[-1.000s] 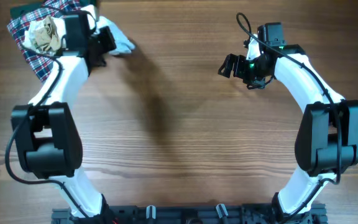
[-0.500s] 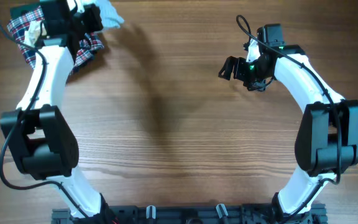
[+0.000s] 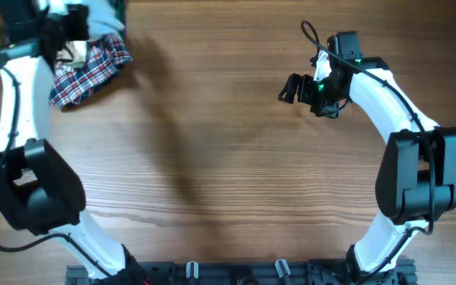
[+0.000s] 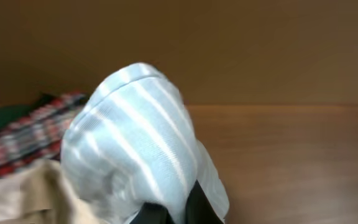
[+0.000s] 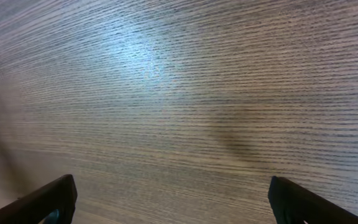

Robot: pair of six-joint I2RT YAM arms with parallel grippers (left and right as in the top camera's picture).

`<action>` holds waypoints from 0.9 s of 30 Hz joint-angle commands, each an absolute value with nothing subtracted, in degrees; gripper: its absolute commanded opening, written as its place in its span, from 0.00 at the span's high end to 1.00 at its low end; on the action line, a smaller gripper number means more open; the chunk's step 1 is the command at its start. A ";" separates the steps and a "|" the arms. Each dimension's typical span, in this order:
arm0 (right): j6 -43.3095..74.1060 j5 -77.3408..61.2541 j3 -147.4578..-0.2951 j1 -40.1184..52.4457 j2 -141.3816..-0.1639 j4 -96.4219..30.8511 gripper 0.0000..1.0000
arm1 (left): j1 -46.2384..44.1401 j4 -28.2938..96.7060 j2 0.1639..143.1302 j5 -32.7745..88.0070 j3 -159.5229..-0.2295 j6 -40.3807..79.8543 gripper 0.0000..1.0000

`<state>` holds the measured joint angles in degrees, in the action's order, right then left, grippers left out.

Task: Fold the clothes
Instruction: 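Carry the striped bundle with the left gripper onto the plaid garment, then lower the striped bundle onto the plaid pile and release it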

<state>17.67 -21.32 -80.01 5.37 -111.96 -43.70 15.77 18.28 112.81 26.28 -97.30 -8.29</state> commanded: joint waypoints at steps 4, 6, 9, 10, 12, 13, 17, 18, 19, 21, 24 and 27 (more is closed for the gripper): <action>18.17 -20.58 -79.48 5.72 -112.29 -43.79 0.00 | 13.39 17.54 111.42 31.35 -103.20 -8.54 0.96; 18.20 -20.58 -79.48 5.72 -112.29 -43.97 0.00 | 12.71 17.39 111.44 35.16 -103.20 -8.54 0.96; 18.22 -20.82 -79.48 5.72 -112.29 -44.18 0.00 | 11.55 17.41 112.31 40.38 -103.20 -8.54 0.96; 18.22 -20.99 -79.48 5.72 -112.29 -44.45 0.00 | 11.33 17.47 112.68 40.71 -103.20 -8.56 0.96; 18.22 -20.99 -79.48 5.72 -112.29 -45.01 0.00 | 11.60 17.96 113.19 40.47 -103.20 -8.58 0.96; 18.20 -20.97 -79.48 5.72 -112.29 -45.50 0.00 | 12.43 18.35 113.40 40.45 -103.20 -8.60 0.96; 17.96 -20.95 -79.48 5.72 -112.29 -46.85 0.00 | 18.04 22.02 115.35 40.64 -103.20 -8.80 0.96; 17.98 -20.95 -79.48 5.72 -112.29 -46.94 0.00 | 19.53 23.24 116.25 41.19 -103.20 -8.80 0.94; 17.98 -20.95 -79.48 5.72 -112.29 -46.87 0.00 | 21.37 24.56 117.49 42.59 -103.20 -8.80 0.93; 18.02 -20.95 -79.48 5.72 -112.29 -46.74 0.00 | 24.16 25.93 120.27 45.82 -103.20 -8.80 0.91; 18.06 -20.97 -79.48 5.72 -112.29 -46.85 0.00 | 27.27 26.68 124.46 49.30 -103.20 -8.71 0.90; 18.02 -20.97 -79.48 5.72 -112.29 -47.83 0.00 | 29.98 30.44 126.37 49.47 -103.20 -8.60 0.72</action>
